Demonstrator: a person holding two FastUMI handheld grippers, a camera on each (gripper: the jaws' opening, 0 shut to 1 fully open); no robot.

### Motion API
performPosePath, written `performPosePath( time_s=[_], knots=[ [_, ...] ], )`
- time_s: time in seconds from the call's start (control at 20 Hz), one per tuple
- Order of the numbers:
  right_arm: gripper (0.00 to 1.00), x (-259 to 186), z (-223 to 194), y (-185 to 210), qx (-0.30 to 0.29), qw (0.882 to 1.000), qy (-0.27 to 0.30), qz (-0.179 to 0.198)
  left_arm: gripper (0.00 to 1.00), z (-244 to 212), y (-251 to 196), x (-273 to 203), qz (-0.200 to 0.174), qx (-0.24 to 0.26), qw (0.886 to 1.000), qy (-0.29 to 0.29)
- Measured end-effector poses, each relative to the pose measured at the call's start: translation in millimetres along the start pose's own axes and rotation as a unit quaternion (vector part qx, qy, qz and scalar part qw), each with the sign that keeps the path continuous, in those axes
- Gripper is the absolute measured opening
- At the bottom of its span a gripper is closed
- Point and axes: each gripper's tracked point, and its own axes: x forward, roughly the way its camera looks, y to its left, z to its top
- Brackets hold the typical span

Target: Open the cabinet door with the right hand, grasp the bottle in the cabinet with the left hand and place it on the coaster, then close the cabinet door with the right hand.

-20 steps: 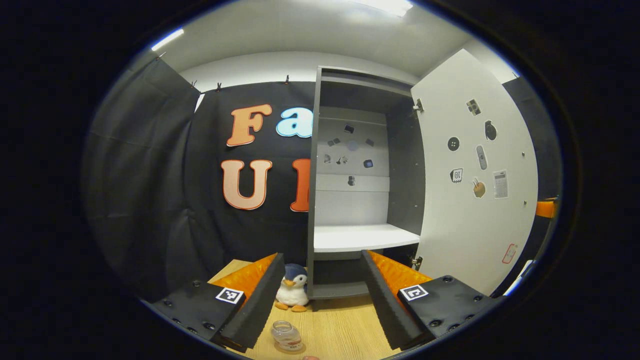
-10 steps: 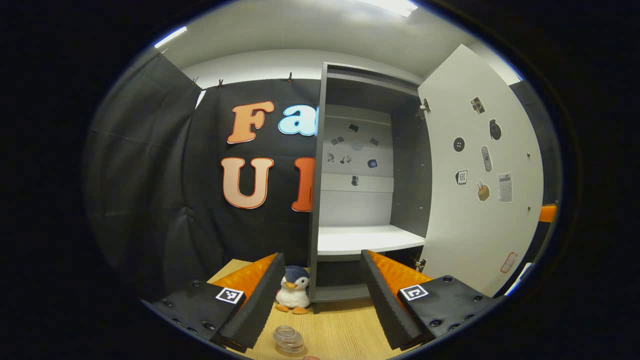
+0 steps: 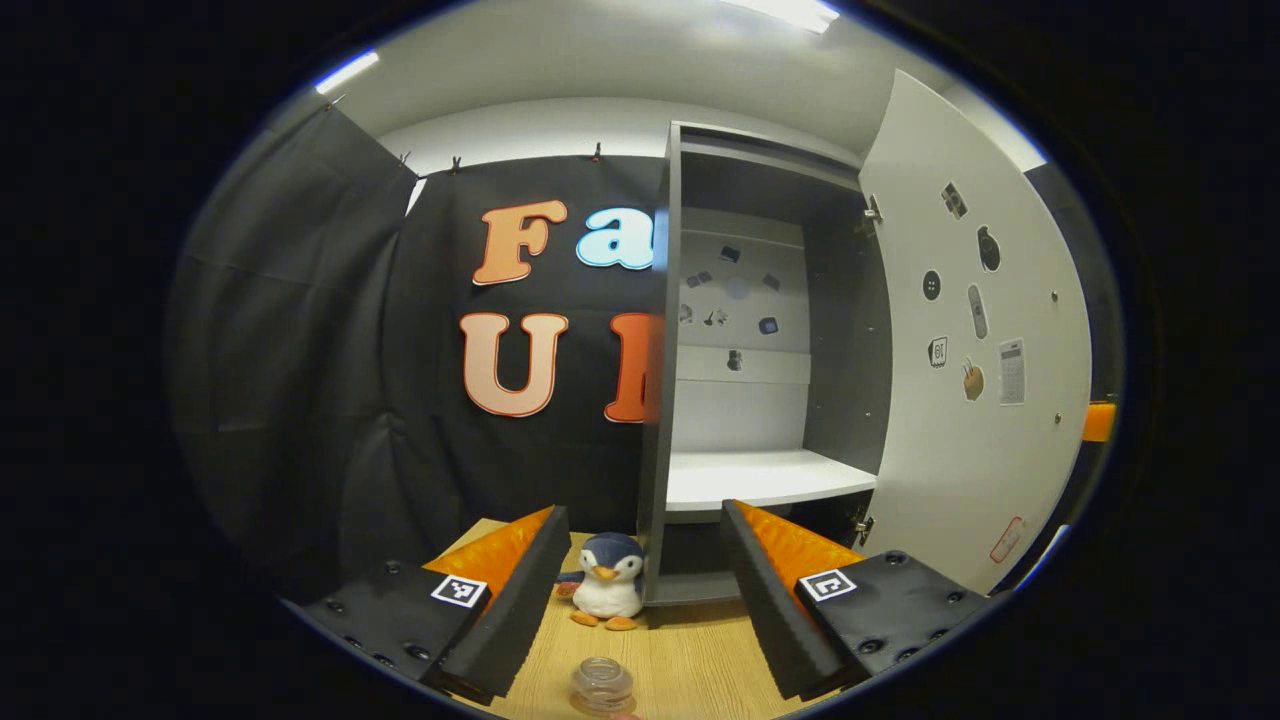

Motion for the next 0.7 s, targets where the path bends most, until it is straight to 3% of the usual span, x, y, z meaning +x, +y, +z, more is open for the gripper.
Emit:
performPosePath(
  time_s=[0.25,0.3,0.35,0.45,0.5,0.55,0.7],
  knots=[
    [0.89,34.6,-8.8,40.4,0.056,0.997,0.008,0.048,0.98,-0.7,10.1,9.6,0.000,0.001,1.000,-0.003],
    [0.82,45.2,-9.8,47.2,0.064,0.996,0.009,0.054,0.98,-0.4,13.1,10.6,0.001,0.003,1.000,-0.003],
    [0.97,51.8,-12.5,55.7,0.073,0.995,0.011,0.061,0.98,-2.2,16.5,11.9,0.002,0.004,1.000,-0.002],
    [0.95,70.8,-15.6,74.5,0.090,0.993,0.014,0.074,0.96,-5.6,25.0,14.2,0.006,0.002,1.000,0.001],
    [0.90,81.0,-17.7,83.5,0.092,0.992,0.013,0.079,0.98,-6.8,30.3,15.2,0.009,-0.001,1.000,0.002],
    [0.95,91.9,-19.8,90.0,0.088,0.993,0.009,0.083,0.98,-9.1,35.4,16.0,0.012,-0.006,1.000,0.003],
    [0.95,108.7,-17.0,105.4,0.051,0.995,-0.004,0.082,0.98,-13.1,54.2,18.6,0.023,-0.015,1.000,0.006]
  ],
)
